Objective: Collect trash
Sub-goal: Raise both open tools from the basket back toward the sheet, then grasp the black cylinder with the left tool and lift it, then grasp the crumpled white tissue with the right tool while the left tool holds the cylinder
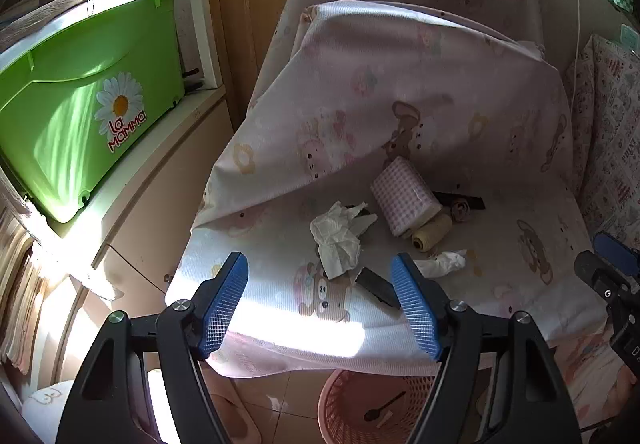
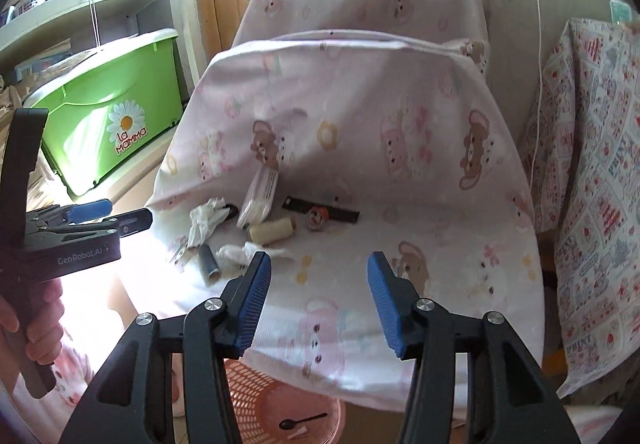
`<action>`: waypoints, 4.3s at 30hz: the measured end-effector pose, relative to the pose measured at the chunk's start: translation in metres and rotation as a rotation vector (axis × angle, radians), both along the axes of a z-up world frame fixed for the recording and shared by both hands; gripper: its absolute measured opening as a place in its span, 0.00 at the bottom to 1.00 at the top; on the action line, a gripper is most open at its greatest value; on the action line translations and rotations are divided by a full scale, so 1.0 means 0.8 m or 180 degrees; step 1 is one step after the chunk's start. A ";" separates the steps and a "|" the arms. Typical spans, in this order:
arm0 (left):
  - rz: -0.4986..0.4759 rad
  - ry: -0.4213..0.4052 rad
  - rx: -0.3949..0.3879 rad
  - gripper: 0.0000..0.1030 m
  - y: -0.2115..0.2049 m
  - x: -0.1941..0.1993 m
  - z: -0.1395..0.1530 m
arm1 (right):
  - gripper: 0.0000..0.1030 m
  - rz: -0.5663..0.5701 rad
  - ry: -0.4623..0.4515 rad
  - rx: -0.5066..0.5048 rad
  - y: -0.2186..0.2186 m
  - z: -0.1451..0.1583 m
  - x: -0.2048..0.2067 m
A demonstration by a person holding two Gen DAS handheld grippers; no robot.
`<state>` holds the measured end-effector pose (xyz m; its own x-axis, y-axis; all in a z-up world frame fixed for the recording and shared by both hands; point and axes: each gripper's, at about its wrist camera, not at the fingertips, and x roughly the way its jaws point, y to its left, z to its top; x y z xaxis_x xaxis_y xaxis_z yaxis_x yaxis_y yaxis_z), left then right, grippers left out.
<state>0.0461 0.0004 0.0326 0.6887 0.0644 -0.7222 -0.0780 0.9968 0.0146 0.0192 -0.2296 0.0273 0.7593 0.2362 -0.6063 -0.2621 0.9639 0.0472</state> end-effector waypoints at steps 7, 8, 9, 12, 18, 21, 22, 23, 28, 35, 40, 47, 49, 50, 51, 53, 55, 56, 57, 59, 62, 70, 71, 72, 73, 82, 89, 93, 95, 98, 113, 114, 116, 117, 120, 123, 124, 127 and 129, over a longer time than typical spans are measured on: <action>0.0041 -0.0064 -0.0164 0.76 0.012 0.009 -0.011 | 0.51 0.0020 -0.0145 0.0145 0.009 0.010 0.019; 0.0015 -0.0016 -0.0205 0.75 0.011 0.010 -0.019 | 0.51 0.0001 -0.0121 0.0168 0.009 0.004 0.020; 0.0002 0.0045 -0.0241 0.75 0.009 0.010 -0.031 | 0.51 -0.0016 -0.0086 0.0181 0.009 -0.002 0.022; -0.0018 0.0229 -0.0312 0.68 0.004 0.011 -0.063 | 0.51 -0.0074 0.0023 0.0140 0.009 -0.022 0.027; -0.0056 0.0321 -0.0342 0.67 -0.008 0.014 -0.087 | 0.55 -0.0117 0.0155 0.0135 0.008 -0.041 0.044; -0.0083 0.0223 -0.0286 0.68 -0.014 0.014 -0.083 | 0.55 -0.0132 0.0196 0.0089 0.009 -0.048 0.051; -0.0094 0.0215 -0.0291 0.68 -0.015 0.015 -0.083 | 0.55 -0.0141 0.0221 0.0096 0.009 -0.050 0.054; -0.0113 0.0223 -0.0312 0.69 -0.017 0.016 -0.084 | 0.55 -0.0151 0.0245 0.0117 0.008 -0.052 0.055; -0.0184 0.0349 -0.0410 0.68 -0.027 0.026 -0.096 | 0.56 -0.0147 0.0412 0.0233 0.005 -0.061 0.069; -0.0335 0.0386 -0.0375 0.51 -0.042 0.032 -0.105 | 0.56 -0.0146 0.0459 0.0228 0.000 -0.068 0.081; -0.0345 0.0524 -0.0473 0.51 -0.041 0.041 -0.116 | 0.58 -0.0120 0.0499 0.0292 -0.001 -0.076 0.080; -0.0199 0.0547 -0.0601 0.51 -0.028 0.044 -0.119 | 0.60 -0.0063 0.0480 0.0288 0.005 -0.073 0.073; -0.0211 0.0553 -0.0581 0.50 -0.027 0.043 -0.118 | 0.61 -0.0076 0.0429 0.0285 0.005 -0.068 0.071; -0.0222 0.0553 -0.0554 0.47 -0.027 0.041 -0.118 | 0.61 -0.0085 0.0404 0.0277 0.006 -0.065 0.071; -0.0226 0.0552 -0.0520 0.41 -0.026 0.040 -0.119 | 0.62 -0.0096 0.0385 0.0265 0.006 -0.063 0.070; -0.0246 0.0559 -0.0499 0.31 -0.025 0.037 -0.118 | 0.62 -0.0115 0.0364 0.0240 0.006 -0.061 0.068; -0.0283 0.0558 -0.0548 0.19 -0.022 0.033 -0.116 | 0.62 -0.0129 0.0363 0.0217 0.007 -0.061 0.067; -0.0303 0.0550 -0.0558 0.16 -0.021 0.032 -0.115 | 0.62 -0.0141 0.0368 0.0197 0.007 -0.061 0.066; -0.0320 0.0534 -0.0548 0.11 -0.021 0.030 -0.114 | 0.62 -0.0144 0.0370 0.0184 0.007 -0.062 0.065; -0.0346 0.0485 -0.0487 0.00 -0.019 0.026 -0.109 | 0.62 -0.0139 0.0366 0.0167 0.008 -0.062 0.064; -0.0383 0.0425 -0.0457 0.00 -0.017 0.022 -0.103 | 0.62 -0.0117 0.0346 0.0145 0.010 -0.061 0.063; -0.0410 0.0349 -0.0680 0.37 -0.007 0.018 -0.099 | 0.62 -0.0131 0.0376 0.0149 0.012 -0.063 0.064; -0.0455 0.0336 -0.0632 0.37 -0.012 0.019 -0.097 | 0.62 -0.0129 0.0370 0.0139 0.013 -0.063 0.064; -0.0526 0.0338 -0.0562 0.38 -0.021 0.020 -0.097 | 0.62 -0.0131 0.0361 0.0121 0.014 -0.063 0.064; -0.0575 0.0335 -0.0478 0.38 -0.029 0.021 -0.097 | 0.62 -0.0135 0.0351 0.0092 0.015 -0.063 0.064; -0.0580 0.0242 0.0255 0.46 -0.072 0.027 -0.121 | 0.62 -0.0176 0.0319 0.0002 0.015 -0.062 0.067; -0.0576 0.0285 -0.0175 0.09 -0.052 0.020 -0.116 | 0.62 -0.0152 0.0309 -0.0052 0.017 -0.062 0.064; -0.0614 0.0168 -0.0369 0.09 -0.038 0.013 -0.100 | 0.65 -0.0111 0.0303 -0.0029 0.019 -0.064 0.061; -0.0638 0.0090 -0.0403 0.09 -0.035 0.008 -0.091 | 0.70 -0.0064 0.0267 0.0030 0.021 -0.063 0.059; -0.0644 0.0009 -0.0432 0.09 -0.025 0.001 -0.080 | 0.80 0.0008 0.0206 0.0170 0.023 -0.061 0.057; -0.0439 -0.0074 -0.0266 0.09 -0.024 0.011 -0.080 | 0.49 0.0195 0.0785 0.0745 0.054 -0.109 0.115; -0.0434 -0.0071 -0.0266 0.09 -0.023 0.011 -0.080 | 0.43 0.0210 0.0809 0.0752 0.056 -0.111 0.116; -0.0441 -0.0058 -0.0302 0.09 -0.022 0.011 -0.080 | 0.35 0.0283 0.0843 0.0742 0.061 -0.114 0.117; -0.0445 -0.0052 -0.0321 0.09 -0.022 0.011 -0.080 | 0.28 0.0324 0.0854 0.0735 0.063 -0.115 0.117; -0.0449 -0.0039 -0.0353 0.09 -0.021 0.011 -0.081 | 0.12 0.0372 0.0869 0.0717 0.066 -0.116 0.114; -0.0444 -0.0038 -0.0394 0.09 -0.020 0.009 -0.080 | 0.05 0.0315 0.0803 0.0703 0.062 -0.113 0.110; -0.0448 -0.0041 -0.0399 0.09 -0.020 0.008 -0.079 | 0.05 0.0307 0.0767 0.0680 0.060 -0.109 0.107; -0.0462 -0.0062 -0.0381 0.09 -0.021 0.005 -0.076 | 0.05 0.0307 0.0610 0.0577 0.056 -0.095 0.097; -0.0480 -0.0074 -0.0359 0.09 -0.022 0.001 -0.074 | 0.05 0.0304 0.0498 0.0492 0.054 -0.085 0.089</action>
<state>0.0466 -0.0172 -0.0262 0.7009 -0.1212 -0.7028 0.0734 0.9925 -0.0980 0.0903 -0.1867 -0.0410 0.6289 0.4015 -0.6658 -0.3296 0.9133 0.2394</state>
